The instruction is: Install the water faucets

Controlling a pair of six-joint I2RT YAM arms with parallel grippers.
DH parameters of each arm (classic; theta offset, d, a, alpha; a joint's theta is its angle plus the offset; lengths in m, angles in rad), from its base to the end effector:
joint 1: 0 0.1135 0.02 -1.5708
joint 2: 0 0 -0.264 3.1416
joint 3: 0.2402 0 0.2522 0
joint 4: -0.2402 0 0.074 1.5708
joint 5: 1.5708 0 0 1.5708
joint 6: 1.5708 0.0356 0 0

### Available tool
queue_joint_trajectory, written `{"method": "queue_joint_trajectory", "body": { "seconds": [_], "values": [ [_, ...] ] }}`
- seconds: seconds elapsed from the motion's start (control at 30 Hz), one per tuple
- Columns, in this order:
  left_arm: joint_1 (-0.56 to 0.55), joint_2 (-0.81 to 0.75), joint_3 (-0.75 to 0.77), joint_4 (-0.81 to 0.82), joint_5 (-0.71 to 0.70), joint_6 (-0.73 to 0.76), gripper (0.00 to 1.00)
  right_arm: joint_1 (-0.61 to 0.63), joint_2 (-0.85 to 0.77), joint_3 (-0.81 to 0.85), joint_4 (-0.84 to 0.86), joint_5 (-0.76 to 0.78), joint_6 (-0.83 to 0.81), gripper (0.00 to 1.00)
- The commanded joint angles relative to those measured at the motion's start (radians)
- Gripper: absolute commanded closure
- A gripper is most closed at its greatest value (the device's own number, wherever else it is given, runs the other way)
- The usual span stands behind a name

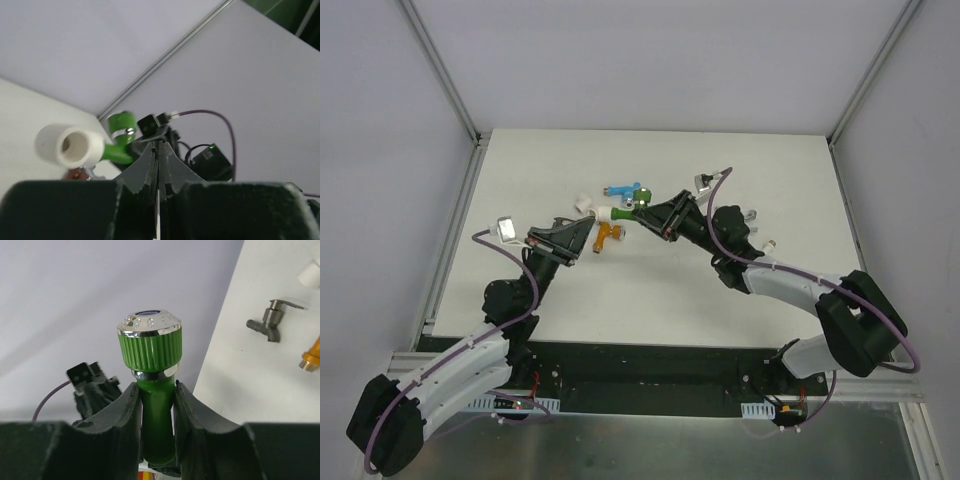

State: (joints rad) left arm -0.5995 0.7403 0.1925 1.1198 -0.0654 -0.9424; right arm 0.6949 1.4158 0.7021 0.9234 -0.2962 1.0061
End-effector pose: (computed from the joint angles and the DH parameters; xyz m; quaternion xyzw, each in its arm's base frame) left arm 0.1314 -0.0870 0.2745 -0.1099 0.4667 -0.6002 0.6402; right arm 0.2310 0.2061 0.2818 -0.0169 0.6326 0.6390 0.4373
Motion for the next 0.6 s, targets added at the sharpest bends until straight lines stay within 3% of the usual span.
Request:
{"method": "queue_joint_trajectory", "body": {
  "seconds": [0.0, 0.07, 0.1, 0.13, 0.17, 0.3, 0.43, 0.57],
  "values": [
    [-0.006, -0.096, 0.005, 0.063, 0.029, 0.108, 1.00, -0.006, 0.009, 0.040, 0.038, -0.018, 0.048, 1.00],
    [-0.006, -0.133, -0.007, 0.013, -0.017, 0.084, 1.00, -0.017, -0.001, 0.034, 0.038, -0.006, 0.028, 1.00],
    [-0.006, -0.160, -0.004, -0.053, -0.040, 0.080, 0.91, -0.029, -0.011, 0.030, 0.035, -0.004, 0.022, 1.00],
    [-0.006, -0.191, 0.013, -0.142, -0.059, 0.085, 0.71, -0.049, -0.015, 0.028, 0.028, -0.012, 0.008, 1.00],
    [-0.006, -0.234, 0.050, -0.295, -0.072, 0.102, 0.58, -0.069, -0.021, 0.028, 0.011, -0.026, -0.007, 1.00],
    [-0.006, -0.309, 0.266, -0.902, -0.155, 0.247, 0.30, -0.170, -0.063, 0.042, -0.114, -0.092, -0.115, 1.00],
    [-0.006, -0.239, 0.477, -1.334, -0.252, 0.384, 0.16, -0.288, -0.101, 0.065, -0.319, -0.064, -0.222, 1.00],
    [-0.005, -0.121, 0.649, -1.607, -0.306, 0.482, 0.02, -0.457, -0.101, 0.103, -0.486, -0.021, -0.274, 1.00]
  ]
}}
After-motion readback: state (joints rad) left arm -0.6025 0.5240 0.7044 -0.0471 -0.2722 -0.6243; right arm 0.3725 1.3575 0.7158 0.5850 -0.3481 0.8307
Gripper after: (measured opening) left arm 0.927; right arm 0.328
